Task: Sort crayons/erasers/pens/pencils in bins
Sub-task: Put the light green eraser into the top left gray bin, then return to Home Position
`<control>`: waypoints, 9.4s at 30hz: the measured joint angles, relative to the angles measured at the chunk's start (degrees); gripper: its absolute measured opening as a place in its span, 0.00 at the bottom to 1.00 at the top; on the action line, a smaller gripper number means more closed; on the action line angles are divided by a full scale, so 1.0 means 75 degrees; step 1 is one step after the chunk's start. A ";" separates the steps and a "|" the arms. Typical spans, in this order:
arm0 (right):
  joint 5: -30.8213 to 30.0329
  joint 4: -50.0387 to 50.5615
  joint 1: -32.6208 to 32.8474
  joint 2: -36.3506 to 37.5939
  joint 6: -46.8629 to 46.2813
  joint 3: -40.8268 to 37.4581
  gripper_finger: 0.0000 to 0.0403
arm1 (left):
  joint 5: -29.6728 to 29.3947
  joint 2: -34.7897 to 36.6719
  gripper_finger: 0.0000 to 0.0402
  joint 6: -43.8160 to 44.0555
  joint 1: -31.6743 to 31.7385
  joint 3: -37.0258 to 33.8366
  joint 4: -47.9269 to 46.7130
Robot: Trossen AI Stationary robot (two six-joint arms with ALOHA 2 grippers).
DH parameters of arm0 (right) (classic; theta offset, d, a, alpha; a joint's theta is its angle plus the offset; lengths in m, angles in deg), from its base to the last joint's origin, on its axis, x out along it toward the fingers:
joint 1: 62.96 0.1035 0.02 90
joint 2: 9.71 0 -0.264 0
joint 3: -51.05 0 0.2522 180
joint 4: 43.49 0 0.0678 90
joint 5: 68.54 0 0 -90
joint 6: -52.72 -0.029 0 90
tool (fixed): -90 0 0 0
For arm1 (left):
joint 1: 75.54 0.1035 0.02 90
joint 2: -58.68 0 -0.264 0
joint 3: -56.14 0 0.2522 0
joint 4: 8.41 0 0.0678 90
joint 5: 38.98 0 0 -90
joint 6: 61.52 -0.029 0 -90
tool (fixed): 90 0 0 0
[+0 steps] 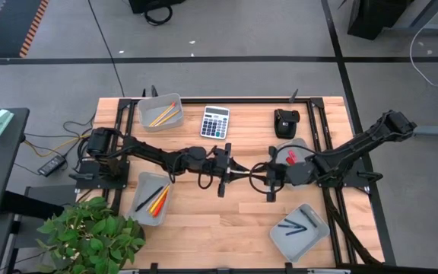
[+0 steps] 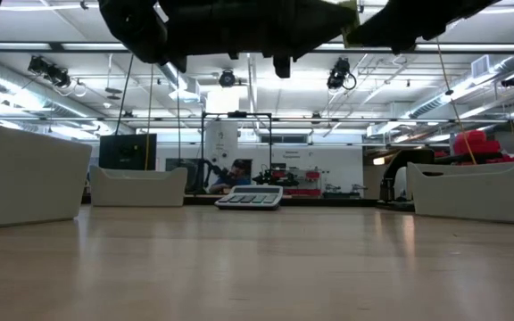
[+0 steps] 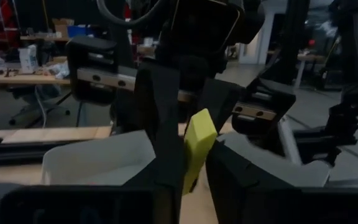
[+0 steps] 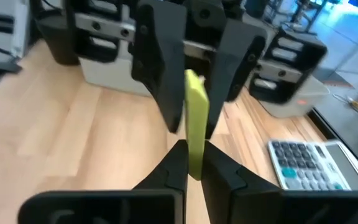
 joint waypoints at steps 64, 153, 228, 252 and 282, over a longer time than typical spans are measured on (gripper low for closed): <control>-0.0947 0.9713 -0.0188 0.0017 -0.7017 0.0521 0.41 | -0.3592 0.2396 0.22 -0.0782 0.0657 -0.0003 -0.7210; 0.1977 0.0093 -0.2311 0.8271 -0.1139 -0.4945 0.01 | 0.2694 1.1496 0.04 0.1012 0.4701 -0.7577 -0.4168; 0.2255 0.0303 -0.2317 0.7953 -0.1878 -0.4931 0.01 | 0.3352 1.4122 0.09 0.0610 0.4701 -0.7577 -0.6159; 0.2257 0.0306 -0.2317 0.7953 -0.1878 -0.4931 0.01 | 0.3355 1.4122 0.08 0.0611 0.4701 -0.7576 -0.6156; 0.2257 0.0306 -0.2317 0.7952 -0.1878 -0.4931 0.01 | 0.3355 1.4122 0.07 0.0610 0.4700 -0.7574 -0.6156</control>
